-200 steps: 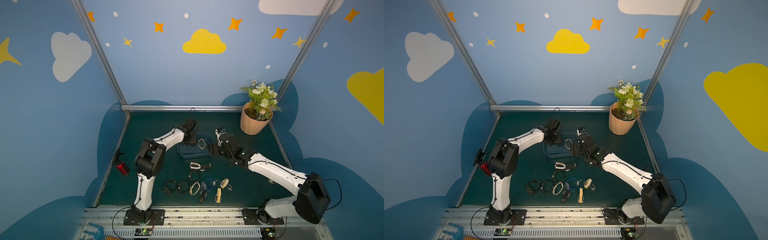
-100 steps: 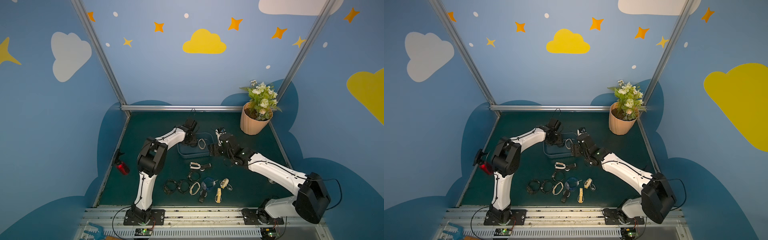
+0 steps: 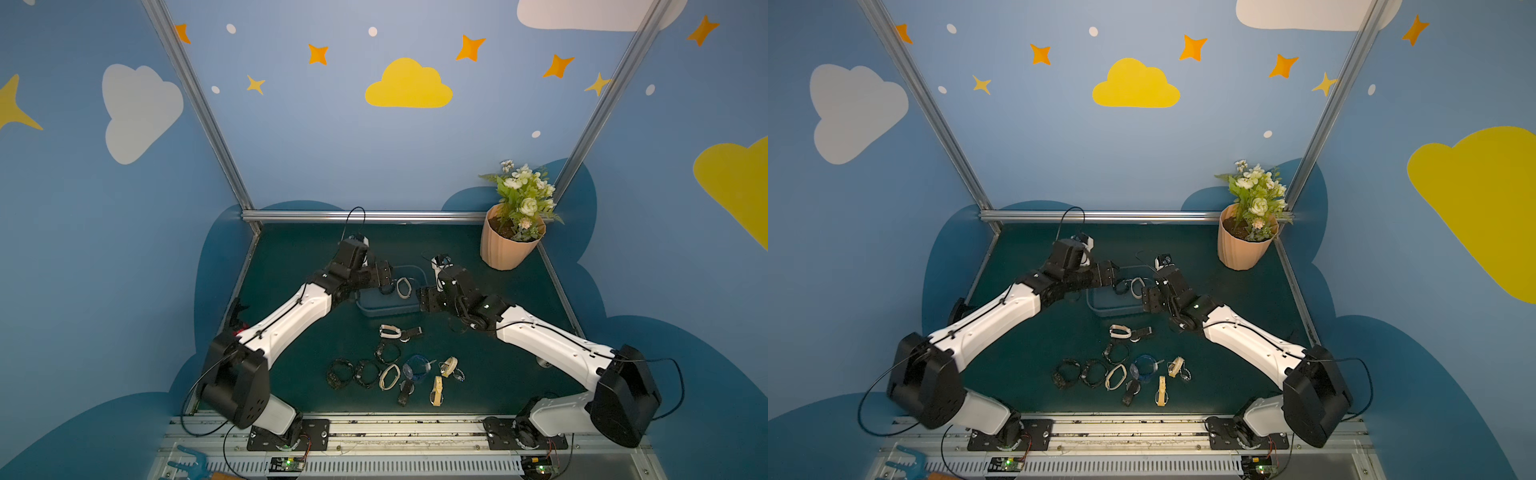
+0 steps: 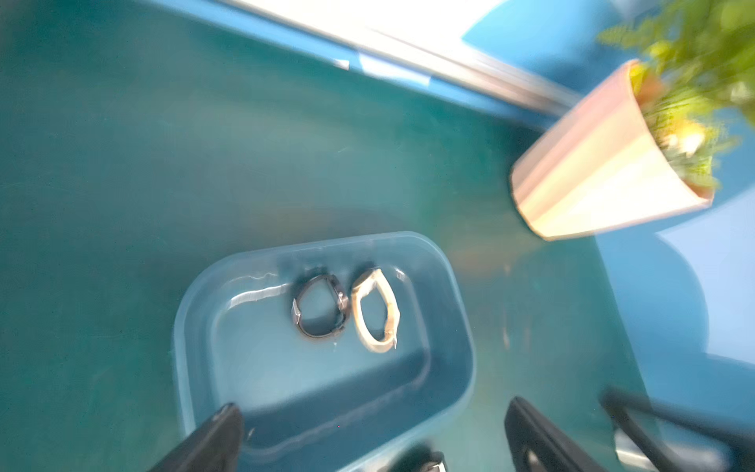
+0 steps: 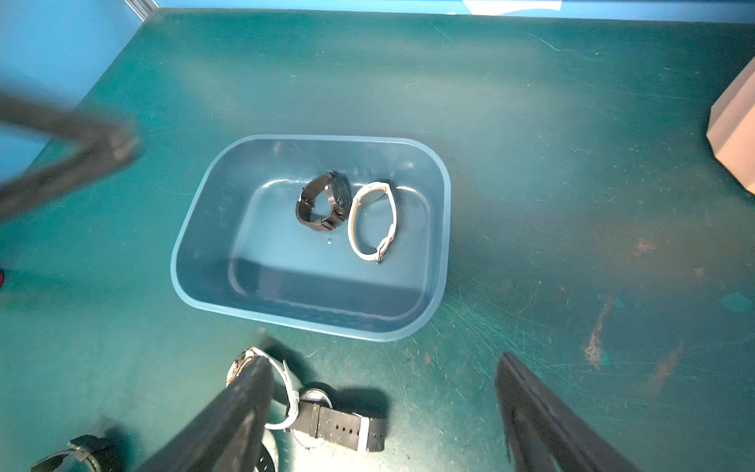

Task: Put the watch into the storage box
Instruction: Place the watch in the storage box, then pick up the watch at the center of the board.

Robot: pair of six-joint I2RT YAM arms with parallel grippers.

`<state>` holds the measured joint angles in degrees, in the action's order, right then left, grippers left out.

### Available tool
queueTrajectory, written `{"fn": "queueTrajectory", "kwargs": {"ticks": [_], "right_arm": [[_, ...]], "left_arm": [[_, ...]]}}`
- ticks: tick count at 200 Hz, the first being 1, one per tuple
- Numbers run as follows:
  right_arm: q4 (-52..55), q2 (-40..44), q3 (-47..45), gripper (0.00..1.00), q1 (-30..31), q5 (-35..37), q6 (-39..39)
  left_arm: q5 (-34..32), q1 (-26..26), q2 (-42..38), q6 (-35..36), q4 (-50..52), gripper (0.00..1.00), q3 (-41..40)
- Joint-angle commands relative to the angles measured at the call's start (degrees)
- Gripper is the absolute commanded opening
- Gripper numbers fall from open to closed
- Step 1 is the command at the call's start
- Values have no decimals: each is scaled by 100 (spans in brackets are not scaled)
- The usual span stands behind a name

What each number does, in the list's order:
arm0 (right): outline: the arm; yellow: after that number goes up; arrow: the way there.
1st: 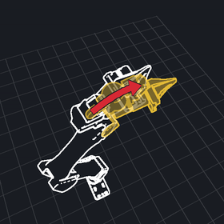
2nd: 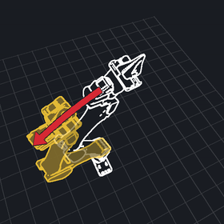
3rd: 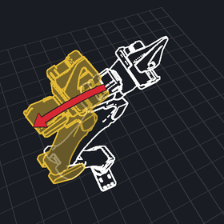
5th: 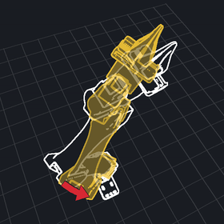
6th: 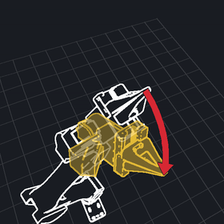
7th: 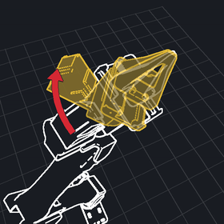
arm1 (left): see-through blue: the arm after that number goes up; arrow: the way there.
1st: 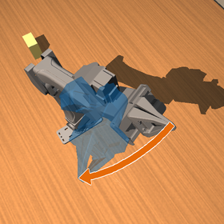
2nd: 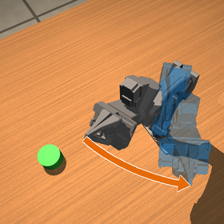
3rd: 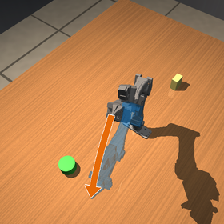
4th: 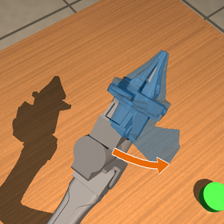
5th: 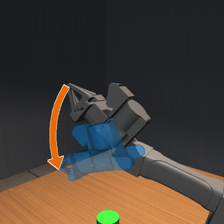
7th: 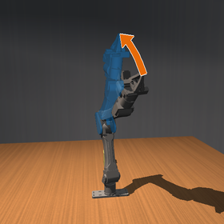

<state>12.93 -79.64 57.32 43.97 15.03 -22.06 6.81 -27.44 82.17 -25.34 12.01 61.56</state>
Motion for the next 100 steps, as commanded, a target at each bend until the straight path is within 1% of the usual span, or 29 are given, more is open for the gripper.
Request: {"fn": "queueTrajectory", "kwargs": {"ticks": [1, 17, 29, 67, 92, 94, 100], "right_arm": [[14, -146, 158, 86, -24, 106, -126], [-7, -320, 227, 86, -32, 133, -204], [128, -488, 416, 86, -35, 123, -226], [634, -867, 855, 86, -27, 243, -315], [1072, -757, 779, 86, -25, 305, -525], [1122, -732, 758, 86, -21, 314, -548], [1253, -658, 706, 86, -25, 302, -606]], "left_arm": [[209, -7, -682, -263, -1230, 100, -1194], [90, -7, -1096, -452, -1518, 100, -1745], [123, -12, -1283, -452, -1420, 100, -1836], [427, -15, -1527, 78, -646, 100, -1452], [495, -13, -1643, 465, 49, 100, -908], [622, -11, -1647, 496, 100, 100, -867], [709, -21, -1663, 562, 230, 100, -722]]}}
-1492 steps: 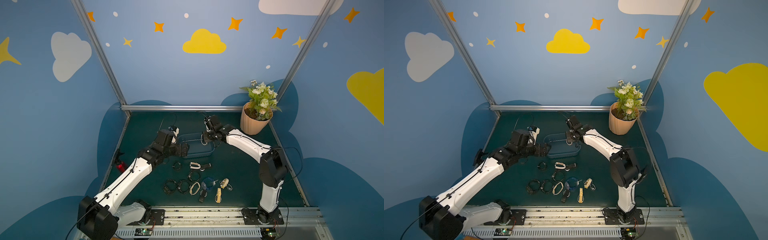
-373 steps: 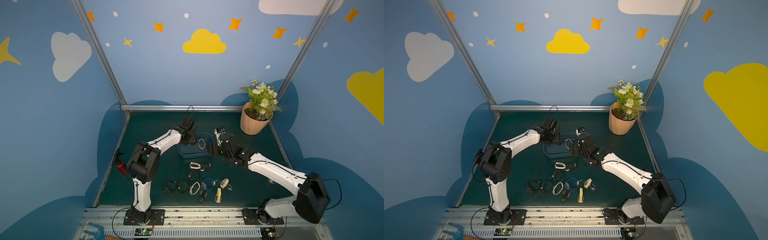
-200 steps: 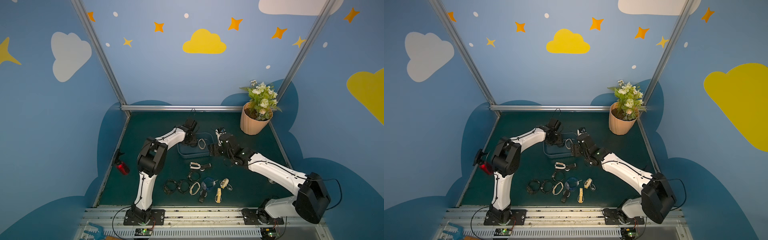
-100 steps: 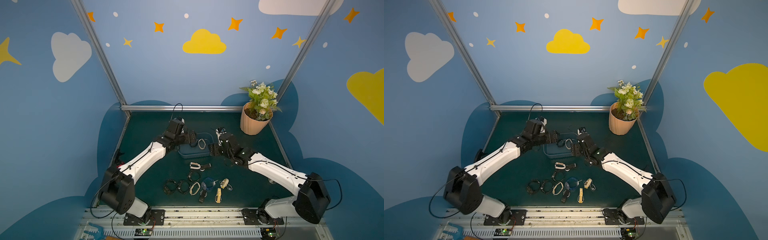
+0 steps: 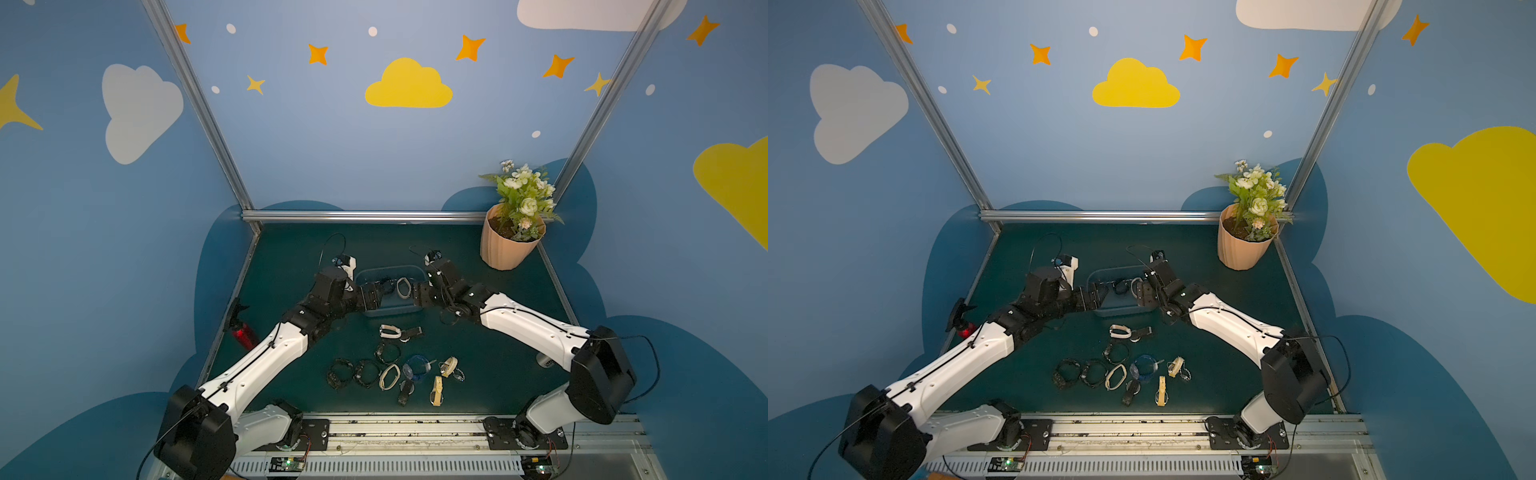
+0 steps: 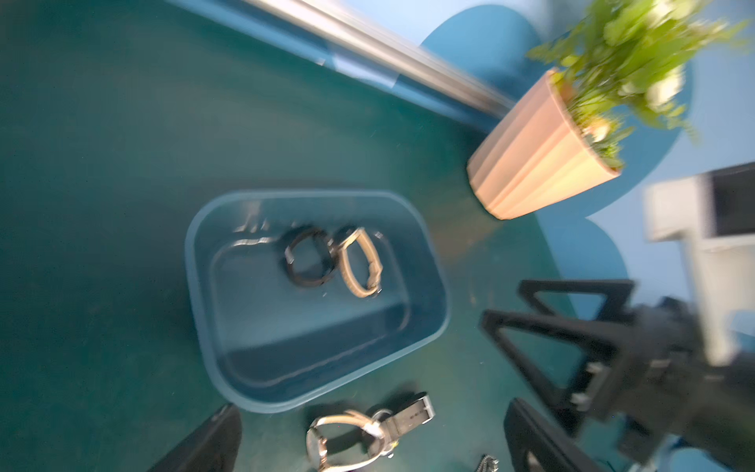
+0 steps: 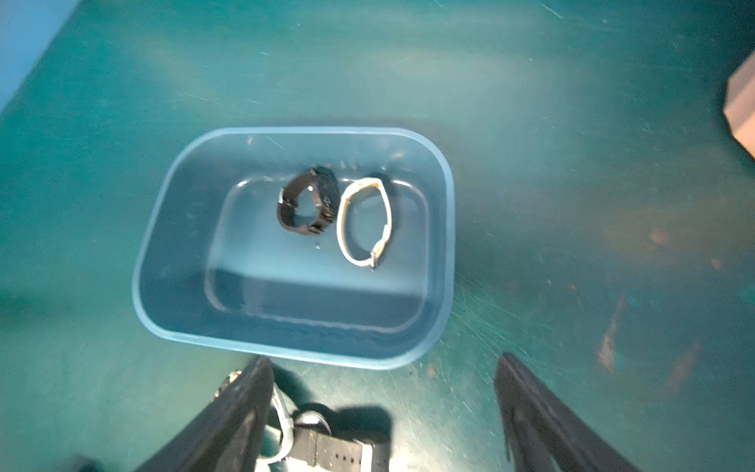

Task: Put the watch into the storage box
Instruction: Pick up the watch at the center of the board.

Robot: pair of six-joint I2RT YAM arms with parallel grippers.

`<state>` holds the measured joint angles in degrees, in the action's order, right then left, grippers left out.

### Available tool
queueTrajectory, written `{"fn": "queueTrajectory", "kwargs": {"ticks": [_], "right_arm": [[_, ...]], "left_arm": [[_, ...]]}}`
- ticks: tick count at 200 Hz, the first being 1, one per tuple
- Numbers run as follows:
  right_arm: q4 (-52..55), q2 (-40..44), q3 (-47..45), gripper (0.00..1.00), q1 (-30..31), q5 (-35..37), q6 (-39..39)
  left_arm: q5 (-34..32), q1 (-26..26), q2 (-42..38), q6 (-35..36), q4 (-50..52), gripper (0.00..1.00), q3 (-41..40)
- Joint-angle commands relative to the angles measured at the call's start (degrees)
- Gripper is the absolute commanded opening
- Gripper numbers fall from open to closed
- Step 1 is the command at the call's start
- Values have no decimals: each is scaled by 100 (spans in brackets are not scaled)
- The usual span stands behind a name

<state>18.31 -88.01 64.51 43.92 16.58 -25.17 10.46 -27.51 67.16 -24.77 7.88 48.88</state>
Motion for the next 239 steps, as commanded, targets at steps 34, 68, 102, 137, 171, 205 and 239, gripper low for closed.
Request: {"fn": "queueTrajectory", "kwargs": {"ticks": [34, 68, 102, 137, 171, 205, 239], "right_arm": [[1183, 811, -736, 85, 4, -48, -645], [1907, 1374, -1136, 83, 84, -452, -1085], [2368, 1693, -1639, 76, 364, -576, -1750], [2327, 1857, -2059, 71, 613, -879, -2342], [2394, 1748, -2065, 65, 832, -906, -2620], [2218, 1659, -2170, 56, 949, -992, -2819], [2078, 1550, -2218, 49, 969, -1005, -2912]], "left_arm": [[413, -11, -334, 1068, 987, 100, 918], [711, -9, -446, 1139, 836, 100, 458], [701, -192, -327, 1144, 991, 100, 530], [469, -186, -337, 1179, 973, 100, 477], [466, -185, -274, 1196, 1051, 100, 543], [505, -176, -283, 1187, 1066, 100, 569], [440, -194, -294, 1208, 1067, 100, 543]]}}
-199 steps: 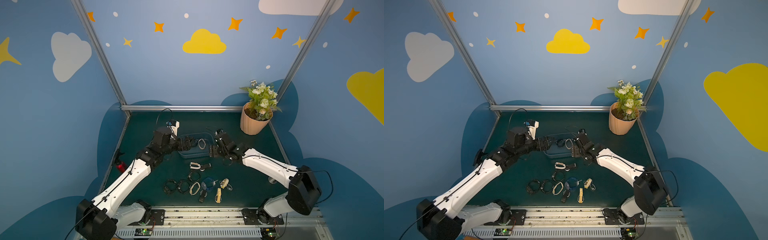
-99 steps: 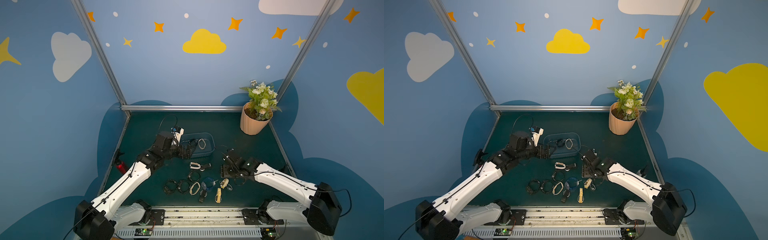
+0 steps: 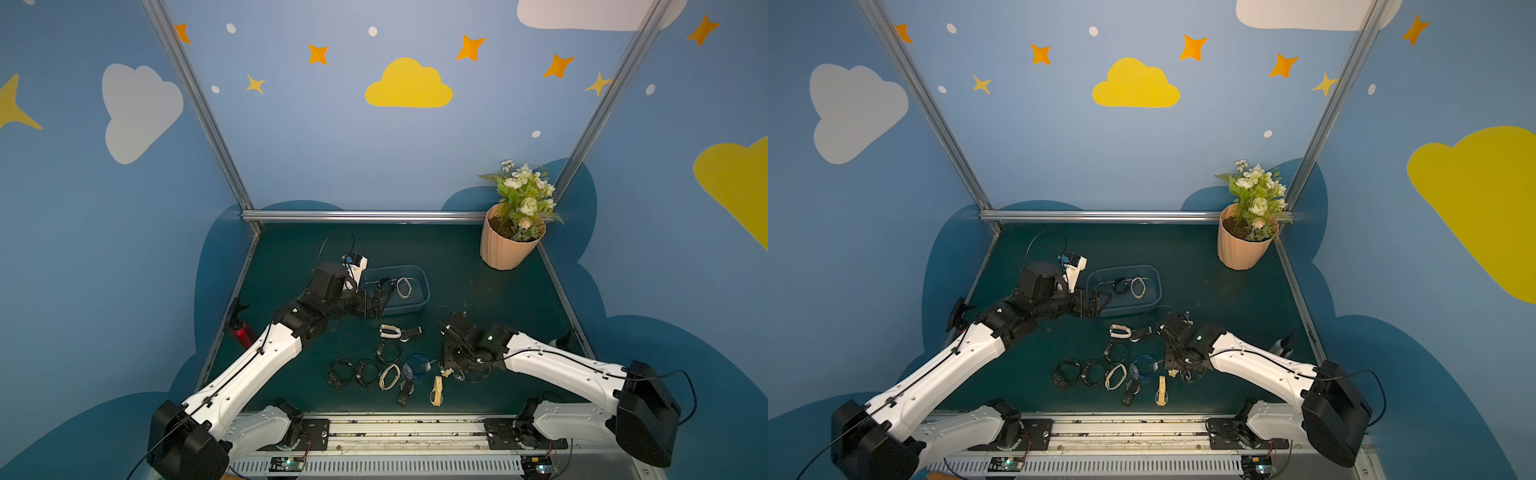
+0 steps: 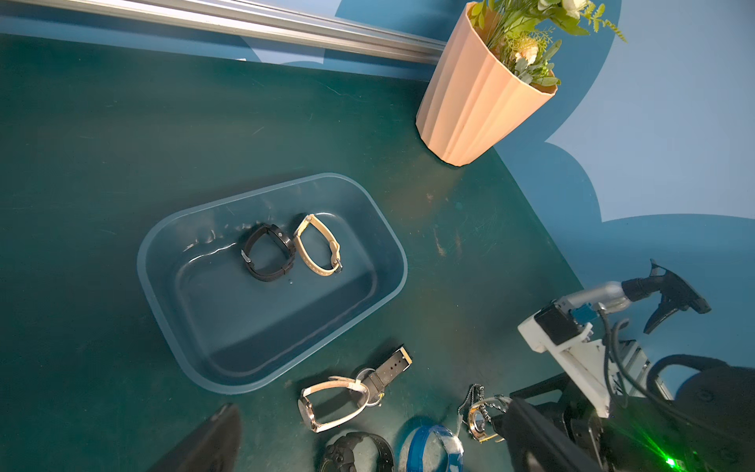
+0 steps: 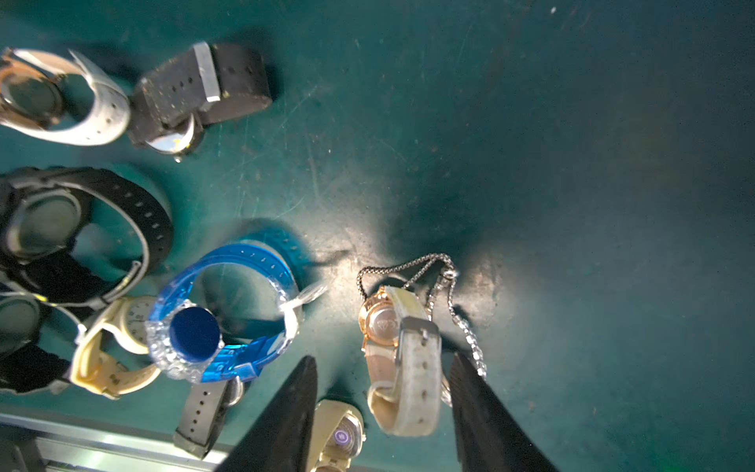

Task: Put the watch into the storage box
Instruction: Pick up the watch at the center of the board.

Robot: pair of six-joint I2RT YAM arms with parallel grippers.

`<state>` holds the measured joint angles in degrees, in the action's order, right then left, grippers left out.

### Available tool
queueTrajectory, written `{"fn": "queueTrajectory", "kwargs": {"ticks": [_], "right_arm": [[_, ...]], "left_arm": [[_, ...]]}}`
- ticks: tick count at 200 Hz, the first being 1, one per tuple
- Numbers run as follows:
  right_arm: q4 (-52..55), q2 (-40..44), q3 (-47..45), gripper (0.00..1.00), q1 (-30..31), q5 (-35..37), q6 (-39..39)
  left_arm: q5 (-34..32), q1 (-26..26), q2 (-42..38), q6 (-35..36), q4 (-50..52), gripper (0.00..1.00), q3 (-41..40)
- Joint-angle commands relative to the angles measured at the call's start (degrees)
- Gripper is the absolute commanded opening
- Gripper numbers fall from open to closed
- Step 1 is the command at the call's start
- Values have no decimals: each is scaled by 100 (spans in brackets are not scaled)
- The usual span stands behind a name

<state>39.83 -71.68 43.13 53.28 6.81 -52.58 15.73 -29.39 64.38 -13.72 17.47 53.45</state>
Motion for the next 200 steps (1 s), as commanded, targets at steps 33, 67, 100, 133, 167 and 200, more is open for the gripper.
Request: {"fn": "queueTrajectory", "kwargs": {"ticks": [33, 67, 100, 133, 167, 200], "right_arm": [[-238, -179, -123, 38, 34, -4, -187], [-306, -138, -117, 26, 37, 42, -174], [-313, -50, -58, 13, 34, 247, -67], [-87, 100, 257, 4, 27, 591, 225], [-93, 242, 652, 5, -10, 979, 605], [-430, 127, 1300, 5, -136, 1416, 1377]], "left_arm": [[-39, -3, -11, 101, 156, 100, 130], [-161, -6, -26, 128, 150, 100, 104], [-127, -7, 2, 121, 194, 100, 140], [-206, -10, 2, 124, 203, 100, 131], [-222, -6, -30, 125, 222, 100, 144], [-199, -6, -4, 117, 237, 100, 164]]}}
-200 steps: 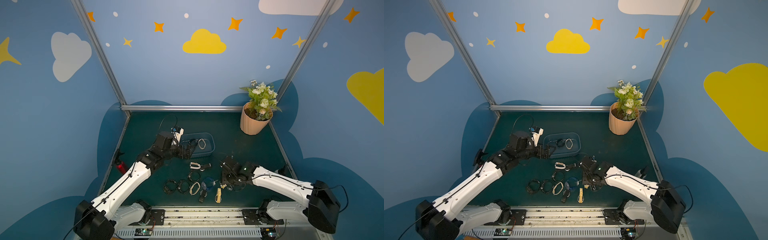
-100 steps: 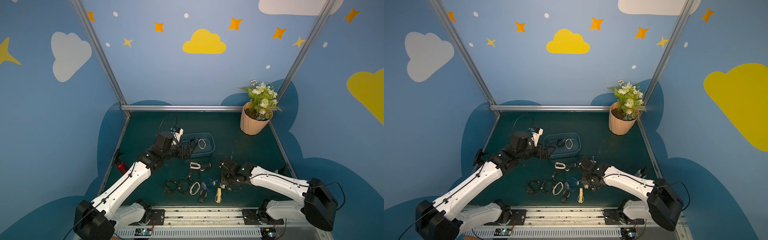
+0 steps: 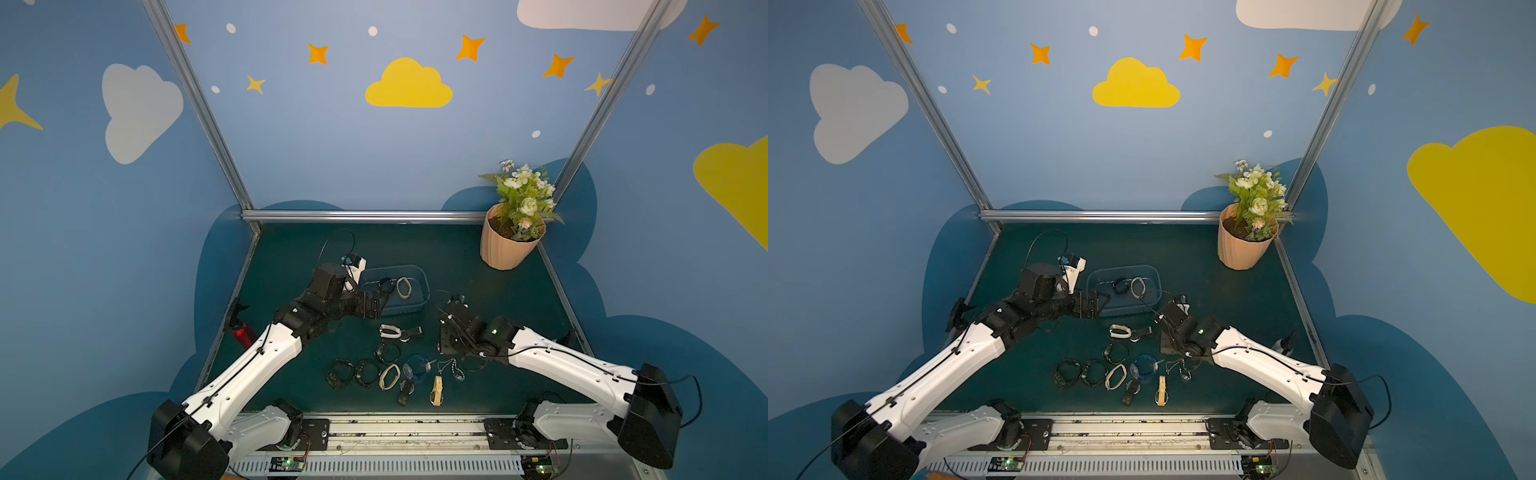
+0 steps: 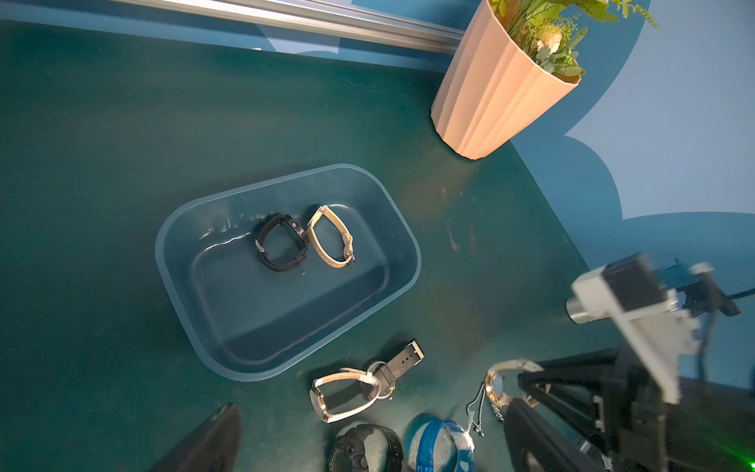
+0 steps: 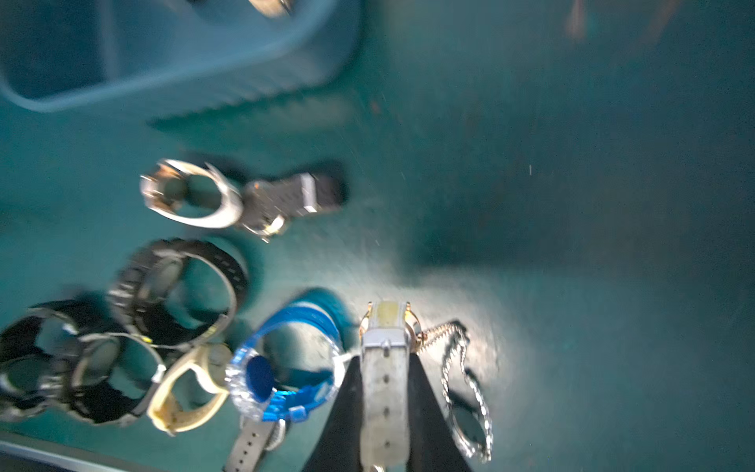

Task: Put the watch into the storage box
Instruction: Pick up the watch at the center of the board.

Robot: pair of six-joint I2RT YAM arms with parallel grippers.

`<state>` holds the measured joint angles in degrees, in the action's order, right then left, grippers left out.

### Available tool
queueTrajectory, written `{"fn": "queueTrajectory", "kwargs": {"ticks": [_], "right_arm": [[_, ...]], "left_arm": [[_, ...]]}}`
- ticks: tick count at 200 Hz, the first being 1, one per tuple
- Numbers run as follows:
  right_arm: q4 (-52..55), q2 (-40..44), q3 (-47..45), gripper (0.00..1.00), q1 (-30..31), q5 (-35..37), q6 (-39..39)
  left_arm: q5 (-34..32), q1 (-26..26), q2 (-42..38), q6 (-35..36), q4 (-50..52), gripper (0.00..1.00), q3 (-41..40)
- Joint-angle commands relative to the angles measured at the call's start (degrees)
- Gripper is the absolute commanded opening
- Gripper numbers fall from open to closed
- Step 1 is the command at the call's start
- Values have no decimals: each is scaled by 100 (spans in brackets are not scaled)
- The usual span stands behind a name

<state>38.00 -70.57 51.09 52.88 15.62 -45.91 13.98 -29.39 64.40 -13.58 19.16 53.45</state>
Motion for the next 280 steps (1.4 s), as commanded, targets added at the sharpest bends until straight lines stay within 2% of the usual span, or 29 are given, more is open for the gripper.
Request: {"fn": "queueTrajectory", "kwargs": {"ticks": [1, 21, 74, 107, 142, 147, 176, 280], "right_arm": [[-246, 15, 504, 5, -97, 535, 711], [-870, -182, 757, 5, -253, 668, 1198], [-1909, -1155, 1533, 6, -942, 44, 2041], [-1656, -1930, 2235, 6, -1215, -297, 2403], [-1809, -2430, 2493, 6, -1285, -362, 2792], [-1822, -2507, 2536, 5, -1307, -384, 2826], [-1741, -2963, 2881, 5, -1394, -487, 2996], [-1846, -4255, 3593, 6, -1623, -181, 3361]], "left_arm": [[-12, -1, -2, 107, 70, 100, 169], [-51, -7, -3, 116, 132, 100, 192], [-141, -6, -33, 115, 159, 100, 218], [-140, -8, -30, 127, 162, 100, 201], [-141, -7, -32, 146, 220, 100, 255], [-323, -1, -35, 146, 221, 100, 246], [-461, -15, -21, 173, 243, 100, 235], [-582, 3, 6, 197, 353, 100, 306]]}}
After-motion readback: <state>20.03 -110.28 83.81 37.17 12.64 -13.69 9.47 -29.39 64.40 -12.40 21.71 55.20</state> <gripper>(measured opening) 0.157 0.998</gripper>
